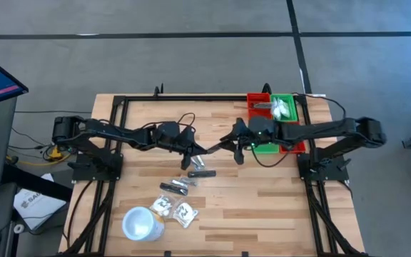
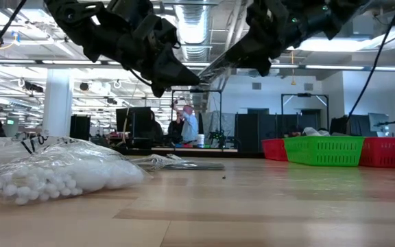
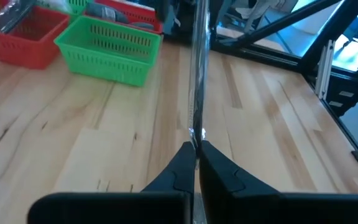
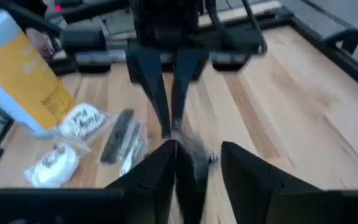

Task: Pick & Place Travel size toiletries
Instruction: Put the black hair comb into the top red bin

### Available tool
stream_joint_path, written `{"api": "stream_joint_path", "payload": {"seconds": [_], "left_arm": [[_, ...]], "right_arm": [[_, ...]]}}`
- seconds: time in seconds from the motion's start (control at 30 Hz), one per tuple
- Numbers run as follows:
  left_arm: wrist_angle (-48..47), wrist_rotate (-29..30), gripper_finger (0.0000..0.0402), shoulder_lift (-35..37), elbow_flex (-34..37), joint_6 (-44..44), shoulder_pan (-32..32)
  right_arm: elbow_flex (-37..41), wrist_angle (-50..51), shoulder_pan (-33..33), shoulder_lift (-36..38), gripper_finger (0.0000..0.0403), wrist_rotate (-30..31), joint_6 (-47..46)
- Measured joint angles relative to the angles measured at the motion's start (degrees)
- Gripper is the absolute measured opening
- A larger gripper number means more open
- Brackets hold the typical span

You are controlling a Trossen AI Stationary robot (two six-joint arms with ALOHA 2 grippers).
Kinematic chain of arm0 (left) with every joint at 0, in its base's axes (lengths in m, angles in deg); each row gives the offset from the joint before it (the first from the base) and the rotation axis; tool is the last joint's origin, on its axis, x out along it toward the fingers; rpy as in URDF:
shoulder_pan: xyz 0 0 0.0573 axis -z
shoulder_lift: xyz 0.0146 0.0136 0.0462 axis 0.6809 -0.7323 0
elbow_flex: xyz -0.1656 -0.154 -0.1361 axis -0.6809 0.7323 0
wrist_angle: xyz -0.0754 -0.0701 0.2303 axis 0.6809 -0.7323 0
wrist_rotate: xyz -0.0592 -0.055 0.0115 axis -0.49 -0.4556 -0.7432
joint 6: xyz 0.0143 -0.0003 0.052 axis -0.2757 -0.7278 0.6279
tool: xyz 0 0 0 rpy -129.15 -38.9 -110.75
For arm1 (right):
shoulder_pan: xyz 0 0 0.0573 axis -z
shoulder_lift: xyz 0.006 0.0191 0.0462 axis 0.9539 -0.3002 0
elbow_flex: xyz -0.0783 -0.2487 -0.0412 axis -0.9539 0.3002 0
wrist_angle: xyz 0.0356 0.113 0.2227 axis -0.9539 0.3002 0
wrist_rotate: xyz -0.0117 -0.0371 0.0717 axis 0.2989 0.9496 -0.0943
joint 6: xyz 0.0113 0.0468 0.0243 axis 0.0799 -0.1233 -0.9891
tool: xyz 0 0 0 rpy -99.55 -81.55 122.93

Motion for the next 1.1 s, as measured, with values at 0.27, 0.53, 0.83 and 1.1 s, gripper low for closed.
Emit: {"api": "stream_joint_path", "payload": {"seconds": [0.27, 0.53, 0.83, 1.1], "left_arm": [[-0.2, 0.3, 0.0001, 0.4, 0.0, 0.3, -0.1], [-0.1, 0.9, 0.0007, 0.4, 0.0, 0.5, -0.1], [-0.2, 2.8, 0.0030, 0.4, 0.0, 0.4, -0.1], [-1.0, 3.5, 0.0075, 0.4, 0.0, 0.4, -0.1]], "right_arm": [[-0.7, 0.1, 0.0, -0.6, 0.0021, -0.3, 0.9], [-0.8, 1.3, 0.0, -0.1, 0.0006, -0.4, 1.5], [-0.8, 1.3, 0.1, -0.1, 0.0003, -0.1, 1.7], [-0.8, 1.3, 0.1, 0.1, 0.0001, 0.2, 1.7]]}}
